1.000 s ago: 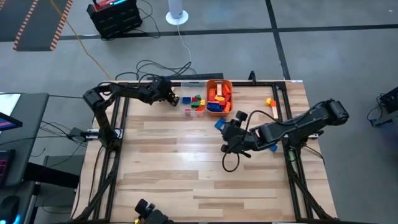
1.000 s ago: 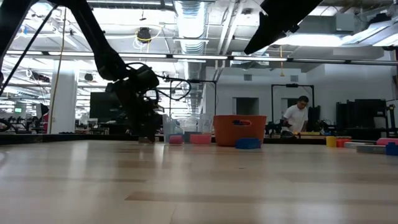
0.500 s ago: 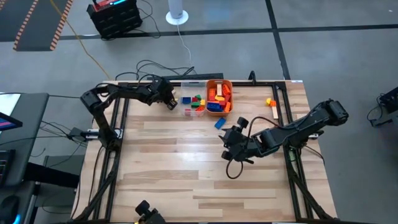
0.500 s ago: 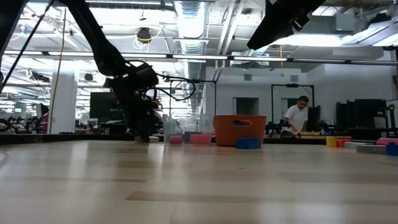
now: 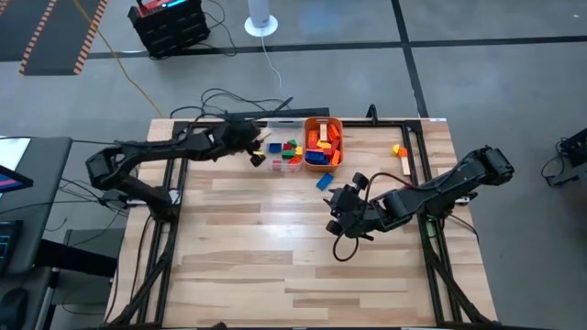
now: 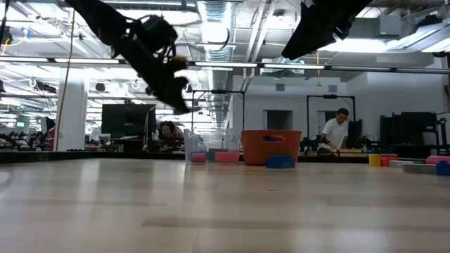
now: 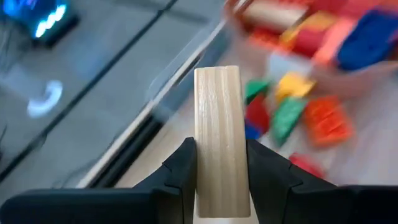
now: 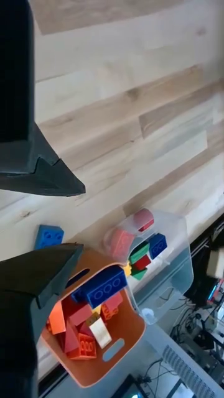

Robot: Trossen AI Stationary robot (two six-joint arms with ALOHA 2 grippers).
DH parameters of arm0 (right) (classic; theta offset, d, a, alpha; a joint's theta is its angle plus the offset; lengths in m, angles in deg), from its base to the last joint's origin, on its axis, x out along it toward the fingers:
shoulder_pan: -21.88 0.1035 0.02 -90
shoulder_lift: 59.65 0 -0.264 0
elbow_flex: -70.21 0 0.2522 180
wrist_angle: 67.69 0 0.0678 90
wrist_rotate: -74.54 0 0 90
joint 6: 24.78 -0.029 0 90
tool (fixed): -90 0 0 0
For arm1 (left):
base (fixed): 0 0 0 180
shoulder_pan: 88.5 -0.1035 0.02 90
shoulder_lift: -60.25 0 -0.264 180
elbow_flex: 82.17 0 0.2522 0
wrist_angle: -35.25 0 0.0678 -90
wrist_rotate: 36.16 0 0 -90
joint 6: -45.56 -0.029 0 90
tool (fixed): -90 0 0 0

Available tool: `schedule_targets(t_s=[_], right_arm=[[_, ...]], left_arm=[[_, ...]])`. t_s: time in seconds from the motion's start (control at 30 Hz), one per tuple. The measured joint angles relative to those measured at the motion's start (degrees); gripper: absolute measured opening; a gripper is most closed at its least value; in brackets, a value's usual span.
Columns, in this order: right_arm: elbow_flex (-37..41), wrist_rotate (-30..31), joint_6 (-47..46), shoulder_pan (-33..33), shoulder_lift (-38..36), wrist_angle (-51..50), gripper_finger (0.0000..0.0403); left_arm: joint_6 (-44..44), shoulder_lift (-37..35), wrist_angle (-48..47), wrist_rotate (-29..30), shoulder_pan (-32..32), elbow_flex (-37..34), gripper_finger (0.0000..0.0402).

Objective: Sort blocks by size
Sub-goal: Put the wood rectangle block into the orange bin

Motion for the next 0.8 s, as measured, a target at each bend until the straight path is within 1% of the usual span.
schedule_targets(t_s=[0.1,0.17,0.23,0.3,0.53,0.6,0.63,0.73,0.77,0.8], right_arm=[[0.0,0.0,0.1,-0.2,0.0,-0.1,0.0163],[0.0,0.0,0.1,-0.4,0.0,-0.1,0.0163],[0.0,0.2,0.5,-0.5,0.0,-0.2,0.0163],[0.0,0.2,0.7,-0.4,0.0,-0.2,0.0163],[0.0,0.2,0.7,-0.4,0.0,-1.7,0.0163],[0.0,0.3,0.8,-0.4,0.0,-1.7,0.0163],[0.0,0.3,0.9,-0.4,0.0,-1.7,0.0163],[0.0,0.3,0.8,-0.4,0.0,-2.1,0.0163],[0.0,0.3,0.7,-0.4,0.0,-2.4,0.0163],[0.0,0.3,0.6,-0.4,0.0,-2.7,0.0163]], left_arm=[[-1.0,0.7,7.6,-4.3,3.3,0.0,0.0102],[-0.4,2.6,13.5,-7.9,4.7,0.1,0.0102],[0.8,5.7,16.8,-10.7,5.0,1.0,0.0102],[1.7,9.6,17.4,-12.8,4.9,4.1,0.0102],[0.4,24.4,17.0,-13.2,4.6,18.6,0.0102],[0.5,28.2,16.7,-14.7,4.0,23.2,0.0102],[1.0,30.0,16.2,-15.7,3.7,25.5,0.0102],[3.2,35.2,13.4,-15.9,3.3,31.7,0.0102],[3.2,36.5,11.7,-16.1,3.2,33.4,0.0106],[3.0,37.4,10.0,-16.3,3.1,34.8,0.0121]])
